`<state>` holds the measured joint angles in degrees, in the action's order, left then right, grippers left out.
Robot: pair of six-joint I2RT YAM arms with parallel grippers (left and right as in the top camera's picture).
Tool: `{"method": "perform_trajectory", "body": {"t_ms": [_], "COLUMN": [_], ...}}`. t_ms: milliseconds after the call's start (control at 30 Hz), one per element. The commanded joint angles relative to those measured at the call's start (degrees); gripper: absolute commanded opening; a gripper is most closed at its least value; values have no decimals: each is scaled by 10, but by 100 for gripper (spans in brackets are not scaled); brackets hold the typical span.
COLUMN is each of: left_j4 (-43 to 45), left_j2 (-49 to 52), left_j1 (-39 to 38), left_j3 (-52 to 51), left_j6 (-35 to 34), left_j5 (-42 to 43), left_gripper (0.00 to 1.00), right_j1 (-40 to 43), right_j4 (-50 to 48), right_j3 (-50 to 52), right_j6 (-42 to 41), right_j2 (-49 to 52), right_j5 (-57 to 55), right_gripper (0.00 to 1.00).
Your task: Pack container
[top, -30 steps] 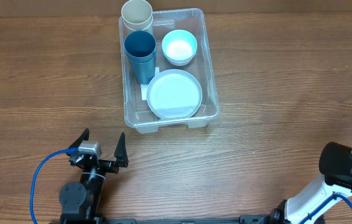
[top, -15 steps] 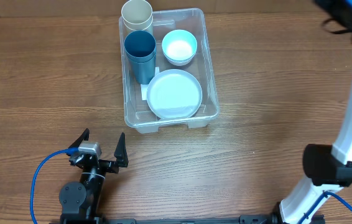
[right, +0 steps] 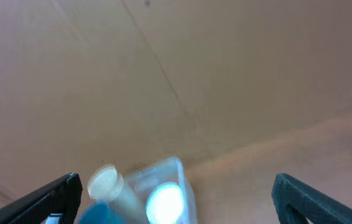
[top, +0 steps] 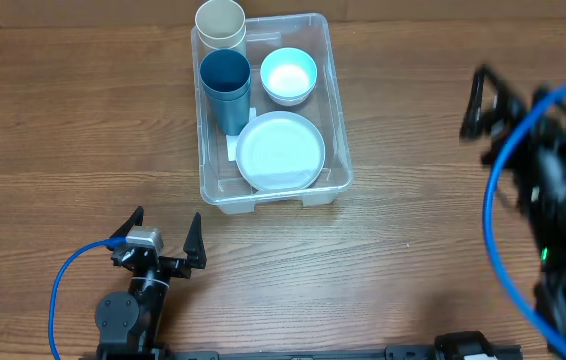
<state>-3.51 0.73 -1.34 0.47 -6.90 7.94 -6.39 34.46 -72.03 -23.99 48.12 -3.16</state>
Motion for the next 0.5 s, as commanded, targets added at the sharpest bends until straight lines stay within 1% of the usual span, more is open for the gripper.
{"method": "perform_trajectory", "body": {"t_ms": [0,33,100,133,200,233,267,333,467], "left_j4": [-1,-1,-1,-1,-1,-1,-1,-1,-1], "left_j2": [-5,-5,-5,-5,-5,-5,-5,-5,-5], "left_j1": [6,6,6,6,6,6,6,6,6], "left_j3": [-2,-2,-2,-2,-2,-2,-2,-2,-2], "left_j6": [5,5,5,5,5,5,5,5,5], "left_j5": [6,6,6,6,6,6,6,6,6], "left_gripper": [100,100,100,100,100,100,100,100,100], "right_j1": [1,1,1,1,1,1,1,1,1], "right_j4": [12,-10,-109,-197,-251,-284,-302,-310,-314], "right_j3": [104,144,255,345,411,466,509,559,664], "right_j6": [1,5,53,109,127,127,127,127,127], "right_j2": [-104,-136,-204,-247,-278,-306,-330,-368,-480], "right_j5": [3,2,18,60,74,73,73,78,84], "right_gripper": [100,100,100,100,100,100,100,100,100]}}
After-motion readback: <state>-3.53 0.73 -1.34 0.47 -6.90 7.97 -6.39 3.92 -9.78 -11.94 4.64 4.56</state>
